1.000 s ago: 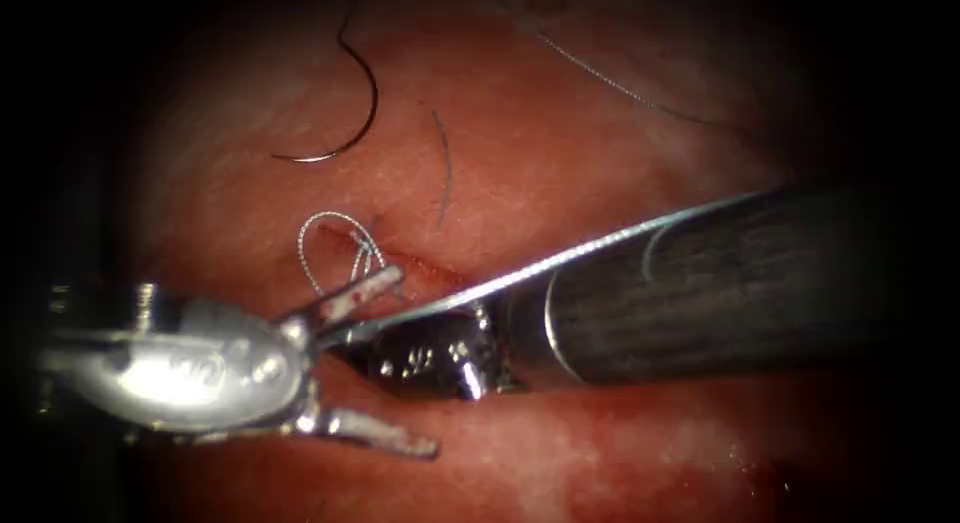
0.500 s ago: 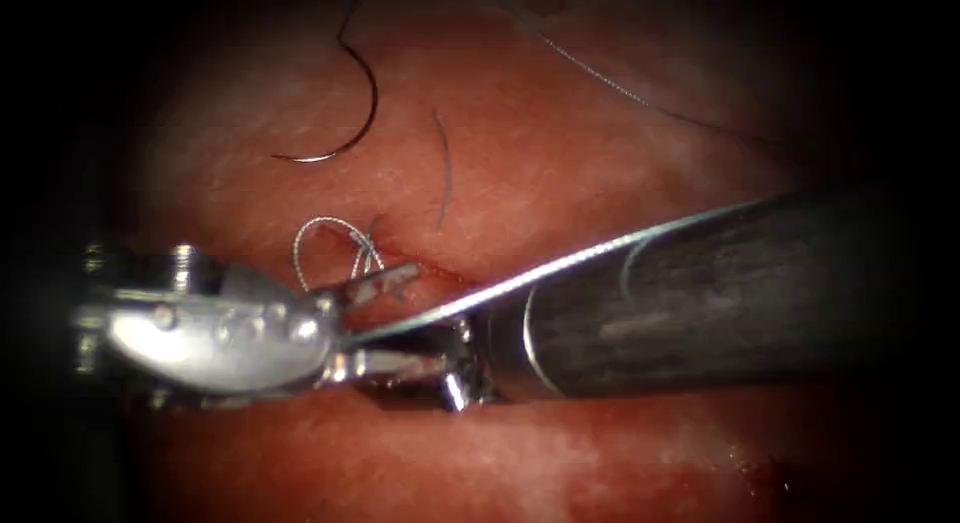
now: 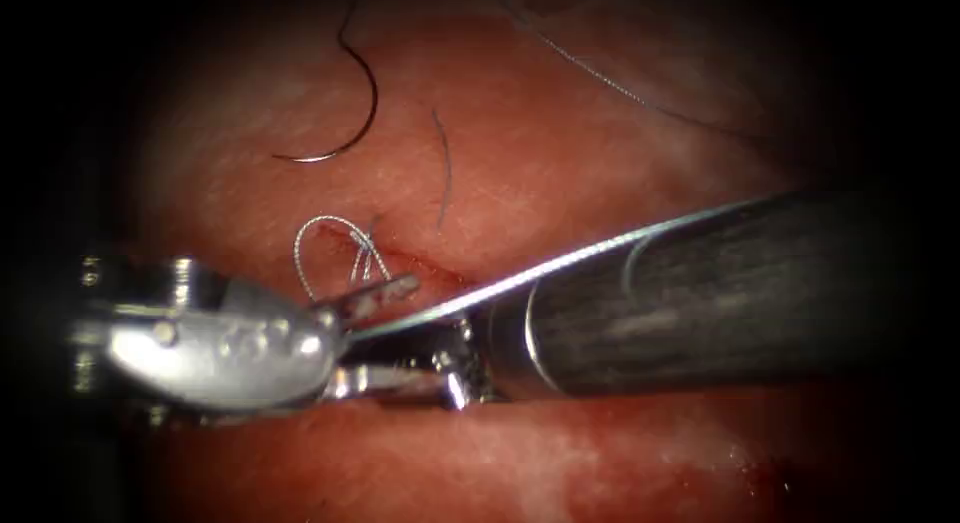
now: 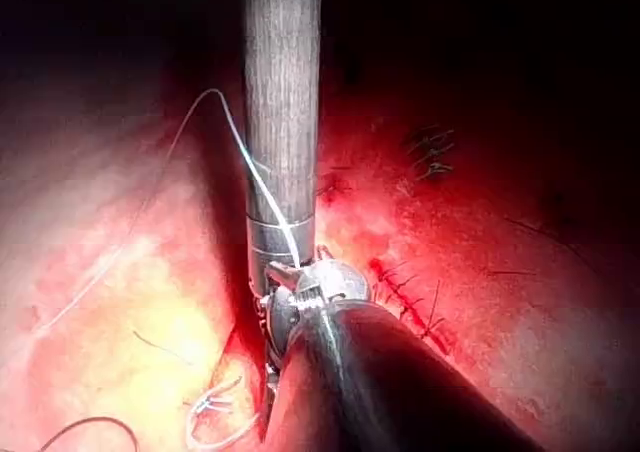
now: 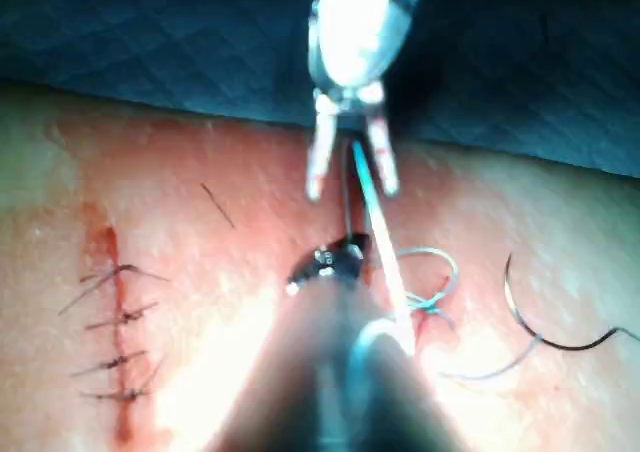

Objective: Wound Closure

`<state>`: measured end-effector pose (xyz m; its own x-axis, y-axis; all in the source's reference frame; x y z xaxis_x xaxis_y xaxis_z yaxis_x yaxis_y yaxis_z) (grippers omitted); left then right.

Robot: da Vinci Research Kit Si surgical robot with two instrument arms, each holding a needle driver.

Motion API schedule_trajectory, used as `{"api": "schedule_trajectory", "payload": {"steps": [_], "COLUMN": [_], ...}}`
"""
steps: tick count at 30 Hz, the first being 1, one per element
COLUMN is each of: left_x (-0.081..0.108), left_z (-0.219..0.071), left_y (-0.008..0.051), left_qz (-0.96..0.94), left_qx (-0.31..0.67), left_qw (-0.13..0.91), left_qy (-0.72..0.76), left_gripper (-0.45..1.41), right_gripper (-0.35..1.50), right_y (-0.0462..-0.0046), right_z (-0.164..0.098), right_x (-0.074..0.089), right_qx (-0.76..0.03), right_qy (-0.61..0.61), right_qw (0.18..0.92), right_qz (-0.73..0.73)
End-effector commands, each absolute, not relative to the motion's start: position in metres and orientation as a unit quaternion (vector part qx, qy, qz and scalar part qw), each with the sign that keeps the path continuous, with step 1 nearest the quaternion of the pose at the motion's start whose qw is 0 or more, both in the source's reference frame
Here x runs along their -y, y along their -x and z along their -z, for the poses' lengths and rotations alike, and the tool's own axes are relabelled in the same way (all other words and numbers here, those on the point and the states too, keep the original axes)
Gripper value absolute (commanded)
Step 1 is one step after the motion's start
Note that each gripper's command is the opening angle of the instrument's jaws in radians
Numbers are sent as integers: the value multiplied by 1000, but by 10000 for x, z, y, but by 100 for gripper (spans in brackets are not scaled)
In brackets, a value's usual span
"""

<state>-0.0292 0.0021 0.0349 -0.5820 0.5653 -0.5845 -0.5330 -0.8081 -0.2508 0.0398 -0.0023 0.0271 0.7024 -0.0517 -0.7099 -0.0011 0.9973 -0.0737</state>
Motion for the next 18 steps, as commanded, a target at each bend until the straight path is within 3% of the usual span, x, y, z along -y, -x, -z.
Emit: {"api": "schedule_trajectory", "payload": {"steps": [1, 4, 6, 7, 18], "left_x": [-10, -9, -9, -9, -27], "left_z": [-353, -352, -353, -352, -336], "left_y": [294, 293, 294, 294, 259], "left_qz": [-890, -890, -889, -889, -893], "left_qx": [26, 26, 25, 27, 12], "left_qw": [308, 309, 313, 309, 260], "left_qy": [336, 334, 333, 336, 368], "left_gripper": [27, 9, -35, -45, -45], "right_gripper": [-35, -35, -35, -35, -35], "right_y": [-403, -403, -403, -403, -376], "right_z": [-275, -275, -275, -275, -262], "right_x": [33, 34, 34, 34, 40], "right_qx": [-386, -386, -386, -386, -395], "right_qy": [32, 32, 32, 32, 35], "right_qw": [922, 922, 922, 922, 918], "right_qz": [14, 14, 14, 14, 13]}}
